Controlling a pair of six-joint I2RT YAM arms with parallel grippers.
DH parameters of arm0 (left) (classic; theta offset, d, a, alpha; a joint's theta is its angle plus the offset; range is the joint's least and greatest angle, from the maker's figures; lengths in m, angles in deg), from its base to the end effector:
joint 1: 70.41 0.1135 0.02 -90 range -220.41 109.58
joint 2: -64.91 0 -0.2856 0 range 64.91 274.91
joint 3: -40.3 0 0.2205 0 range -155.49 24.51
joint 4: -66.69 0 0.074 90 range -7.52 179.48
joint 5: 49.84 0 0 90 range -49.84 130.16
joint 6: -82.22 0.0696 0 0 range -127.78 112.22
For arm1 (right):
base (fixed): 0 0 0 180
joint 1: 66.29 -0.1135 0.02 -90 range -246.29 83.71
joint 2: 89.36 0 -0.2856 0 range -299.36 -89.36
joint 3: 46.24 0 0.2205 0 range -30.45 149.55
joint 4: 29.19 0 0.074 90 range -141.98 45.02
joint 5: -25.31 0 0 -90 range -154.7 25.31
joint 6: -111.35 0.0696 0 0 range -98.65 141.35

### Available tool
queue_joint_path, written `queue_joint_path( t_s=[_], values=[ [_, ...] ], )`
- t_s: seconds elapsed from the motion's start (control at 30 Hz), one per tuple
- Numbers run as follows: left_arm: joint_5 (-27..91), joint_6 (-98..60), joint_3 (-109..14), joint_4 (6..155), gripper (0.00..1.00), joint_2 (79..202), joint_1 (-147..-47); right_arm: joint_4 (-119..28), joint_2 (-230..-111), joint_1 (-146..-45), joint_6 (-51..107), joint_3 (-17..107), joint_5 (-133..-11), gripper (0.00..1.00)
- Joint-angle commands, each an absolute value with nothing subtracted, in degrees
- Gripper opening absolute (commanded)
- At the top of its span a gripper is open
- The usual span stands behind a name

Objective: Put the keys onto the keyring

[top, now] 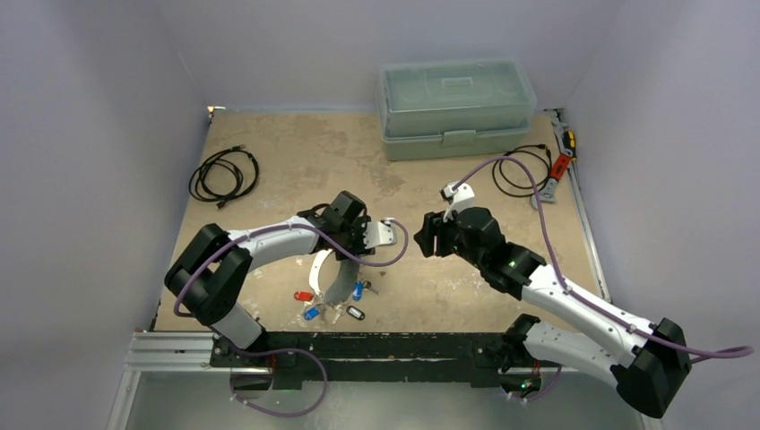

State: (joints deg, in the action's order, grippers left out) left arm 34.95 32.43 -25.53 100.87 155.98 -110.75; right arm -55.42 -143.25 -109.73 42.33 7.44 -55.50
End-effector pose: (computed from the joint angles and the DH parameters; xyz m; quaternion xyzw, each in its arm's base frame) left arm 0.2228 -0.1975 0.1816 0.6321 0.7274 -0.0441 0.2634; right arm 0.1528 0.1294 0.2799 -0.1236 0.8393 0.2222 0.4805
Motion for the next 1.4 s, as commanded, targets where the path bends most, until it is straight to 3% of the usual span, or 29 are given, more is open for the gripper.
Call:
queue_joint_path(
  t_s=[0.0, 0.57, 0.63, 0.8, 0.87, 1.37],
  values=[
    [32.76, 34.41, -26.55, 99.70, 0.46, 157.41, -109.71, -53.92, -141.41, -109.53, 42.01, 6.91, -56.58, 0.60],
    [29.49, 35.37, -25.46, 96.84, 0.42, 158.30, -109.63, -53.54, -141.40, -109.49, 41.67, 6.73, -57.66, 0.60],
    [29.73, 35.57, -25.53, 96.76, 0.36, 158.86, -109.66, -53.55, -141.48, -109.52, 41.66, 6.73, -57.66, 0.60],
    [30.80, 35.90, -25.85, 96.98, 0.05, 159.23, -109.62, -53.30, -141.87, -109.49, 41.66, 6.64, -57.83, 0.60],
    [30.23, 36.00, -25.69, 97.19, 0.00, 158.54, -109.61, -53.31, -142.05, -109.51, 41.57, 6.64, -57.99, 0.60],
    [23.11, 26.31, -20.28, 97.15, 0.00, 140.25, -109.61, -49.96, -140.31, -109.53, 42.39, 5.27, -59.14, 0.60]
  ],
)
